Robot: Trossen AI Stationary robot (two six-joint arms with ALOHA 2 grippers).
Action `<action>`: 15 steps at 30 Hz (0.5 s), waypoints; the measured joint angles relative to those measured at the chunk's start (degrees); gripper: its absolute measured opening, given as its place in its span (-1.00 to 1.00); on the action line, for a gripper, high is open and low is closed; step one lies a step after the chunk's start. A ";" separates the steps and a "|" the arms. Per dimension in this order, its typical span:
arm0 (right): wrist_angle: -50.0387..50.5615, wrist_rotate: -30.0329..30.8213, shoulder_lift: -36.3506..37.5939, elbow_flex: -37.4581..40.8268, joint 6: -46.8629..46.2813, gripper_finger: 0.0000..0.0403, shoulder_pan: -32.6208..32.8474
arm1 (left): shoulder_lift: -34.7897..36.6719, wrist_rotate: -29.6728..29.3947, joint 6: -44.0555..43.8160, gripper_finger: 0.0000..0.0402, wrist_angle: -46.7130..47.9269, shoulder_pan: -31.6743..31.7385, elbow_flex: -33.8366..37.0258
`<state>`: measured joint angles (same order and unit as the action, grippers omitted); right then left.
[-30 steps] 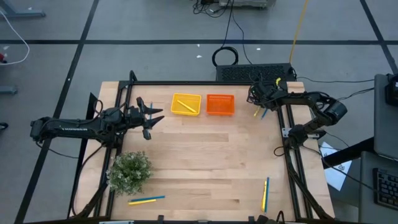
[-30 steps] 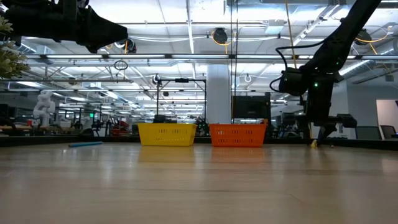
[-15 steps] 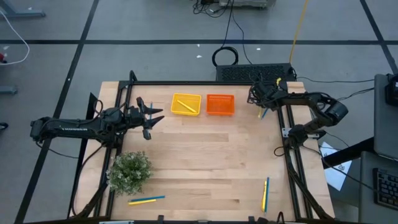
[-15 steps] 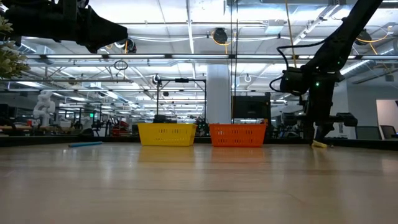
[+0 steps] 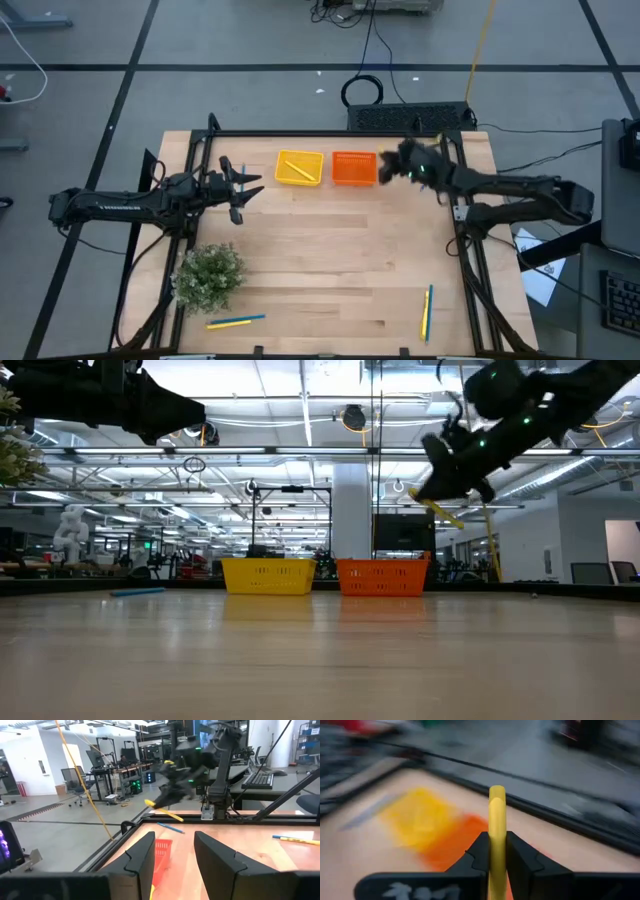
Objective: Sort pens & pencils
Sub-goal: Put the top right yellow pen into the yellow bin
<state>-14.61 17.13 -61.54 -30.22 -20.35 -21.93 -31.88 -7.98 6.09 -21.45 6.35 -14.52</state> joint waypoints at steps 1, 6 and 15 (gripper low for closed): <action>-5.65 -1.80 -0.09 1.83 1.91 -0.88 2.43 | 0.00 0.01 -0.09 -0.29 -0.30 0.00 0.00; -34.28 -8.69 -2.41 11.48 10.29 -0.88 11.81 | -0.01 2.23 -3.27 -0.29 -3.69 0.01 0.00; -52.87 -9.79 -3.21 18.01 19.62 -0.88 16.06 | -6.17 6.88 -3.43 -0.29 -9.51 0.00 0.00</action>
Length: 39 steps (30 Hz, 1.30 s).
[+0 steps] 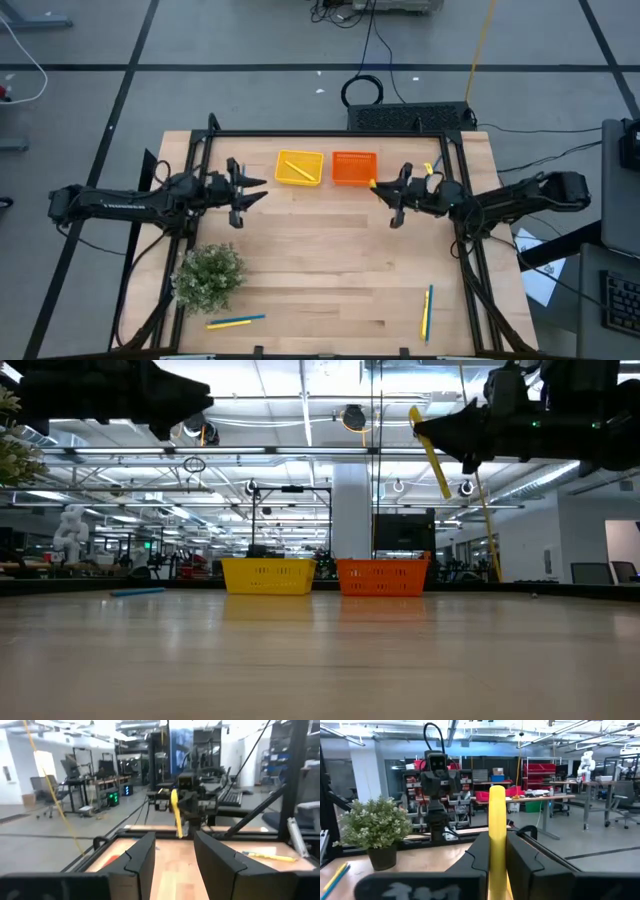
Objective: Sort pens & pencils
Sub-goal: Put the top right yellow pen into the yellow bin
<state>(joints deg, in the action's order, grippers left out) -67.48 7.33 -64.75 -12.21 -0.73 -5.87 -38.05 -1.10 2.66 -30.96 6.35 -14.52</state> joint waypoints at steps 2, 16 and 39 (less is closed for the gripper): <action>0.03 0.01 0.00 0.00 -0.04 -0.88 0.00 | -1.89 -0.55 0.00 -0.29 -1.33 0.00 0.00; 0.34 0.02 -4.91 -4.15 -3.30 -0.88 0.29 | -18.79 -0.88 0.02 -0.29 -17.28 0.00 -0.38; -10.48 -3.43 -28.74 -23.93 0.06 -0.88 6.71 | -54.55 8.59 -3.06 0.30 -15.30 -5.43 -26.47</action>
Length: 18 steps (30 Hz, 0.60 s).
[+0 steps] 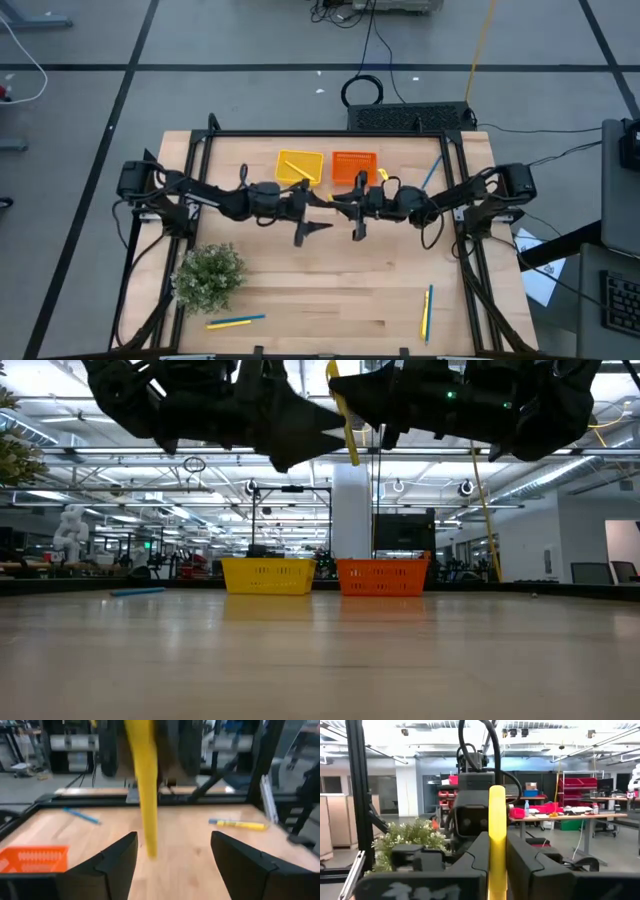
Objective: Sort pens & pencils
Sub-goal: Put the top right yellow pen into the yellow bin
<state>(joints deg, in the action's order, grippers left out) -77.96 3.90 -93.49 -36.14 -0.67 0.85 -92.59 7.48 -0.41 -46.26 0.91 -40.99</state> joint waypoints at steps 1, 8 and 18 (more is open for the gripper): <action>-0.36 0.02 0.00 0.00 -0.11 -0.88 0.20 | -0.17 -0.08 -0.15 0.31 -1.02 -0.32 -0.11; -3.14 -0.06 0.04 0.00 0.05 -0.88 1.55 | -0.63 -6.57 0.63 0.28 -3.65 -1.97 -0.06; -2.47 -0.09 -1.24 -1.47 -0.28 -0.88 1.53 | -8.41 -6.01 -0.30 0.24 -4.92 -2.11 -5.34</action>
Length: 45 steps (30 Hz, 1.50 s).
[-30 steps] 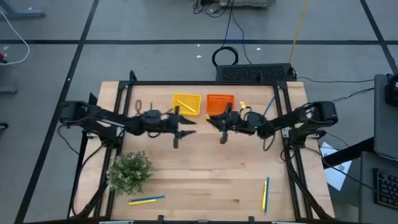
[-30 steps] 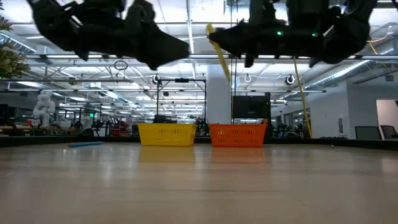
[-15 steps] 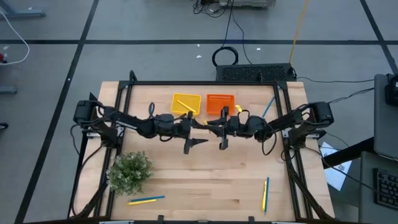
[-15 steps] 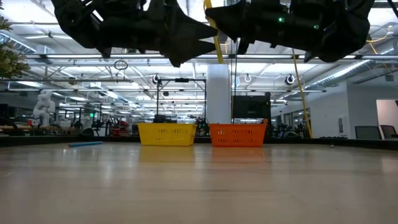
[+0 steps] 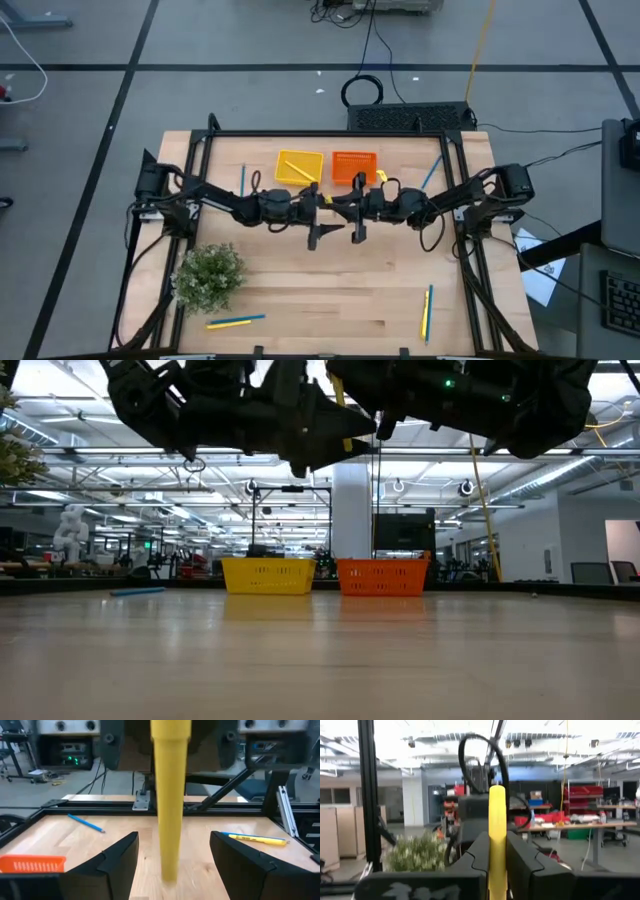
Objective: Sort pens & pencils
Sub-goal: Put the top right yellow pen into the yellow bin
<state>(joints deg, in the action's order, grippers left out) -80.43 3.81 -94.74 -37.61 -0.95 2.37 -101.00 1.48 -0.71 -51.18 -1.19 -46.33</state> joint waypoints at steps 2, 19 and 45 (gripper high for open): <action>0.03 0.00 0.00 0.11 0.05 -0.88 0.00 | -0.30 0.00 0.19 0.22 0.09 -0.07 -0.21; 0.85 -0.90 0.20 0.21 0.53 -0.87 0.11 | 5.26 -0.08 1.95 -0.85 2.02 0.00 2.34; 7.76 5.51 14.49 11.07 1.79 0.24 -0.20 | 39.04 -10.26 6.09 -0.84 15.50 4.81 20.47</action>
<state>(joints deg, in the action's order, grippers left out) -72.67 9.32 -80.25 -26.54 0.84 2.17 -61.96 -8.78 5.38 -35.68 3.61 -25.86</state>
